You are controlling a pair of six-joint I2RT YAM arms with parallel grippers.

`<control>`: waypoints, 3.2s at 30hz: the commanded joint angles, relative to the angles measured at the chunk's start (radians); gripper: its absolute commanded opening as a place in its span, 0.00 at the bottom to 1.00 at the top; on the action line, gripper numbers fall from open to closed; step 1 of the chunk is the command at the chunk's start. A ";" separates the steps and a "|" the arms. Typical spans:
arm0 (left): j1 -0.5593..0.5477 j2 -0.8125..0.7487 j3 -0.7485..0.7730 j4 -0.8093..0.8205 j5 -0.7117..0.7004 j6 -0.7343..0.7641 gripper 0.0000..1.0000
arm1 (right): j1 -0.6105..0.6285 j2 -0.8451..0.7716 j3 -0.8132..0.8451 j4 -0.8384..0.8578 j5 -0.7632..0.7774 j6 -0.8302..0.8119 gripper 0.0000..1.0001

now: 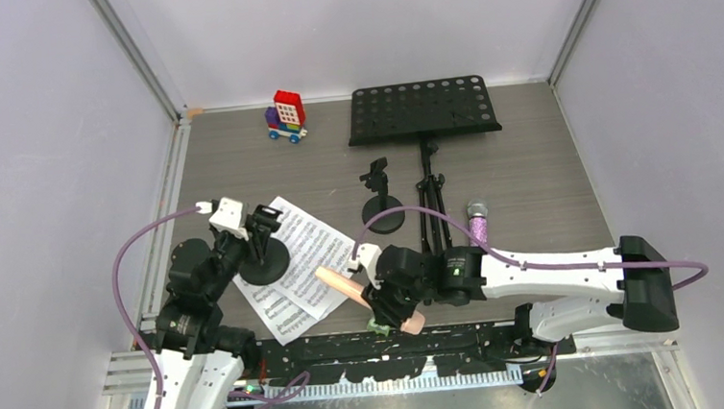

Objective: Pack up the instrument practice props

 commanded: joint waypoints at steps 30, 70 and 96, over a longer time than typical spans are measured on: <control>0.002 -0.012 0.042 0.115 -0.037 -0.028 0.00 | -0.615 -0.369 -0.202 -0.148 0.366 0.425 0.02; 0.002 0.054 -0.017 0.391 -0.068 -0.108 0.00 | -0.757 -0.398 -0.133 -0.123 0.207 0.307 0.57; 0.000 1.202 0.092 1.703 0.166 -0.146 0.00 | -0.757 -0.577 -0.231 -0.126 0.115 0.407 0.58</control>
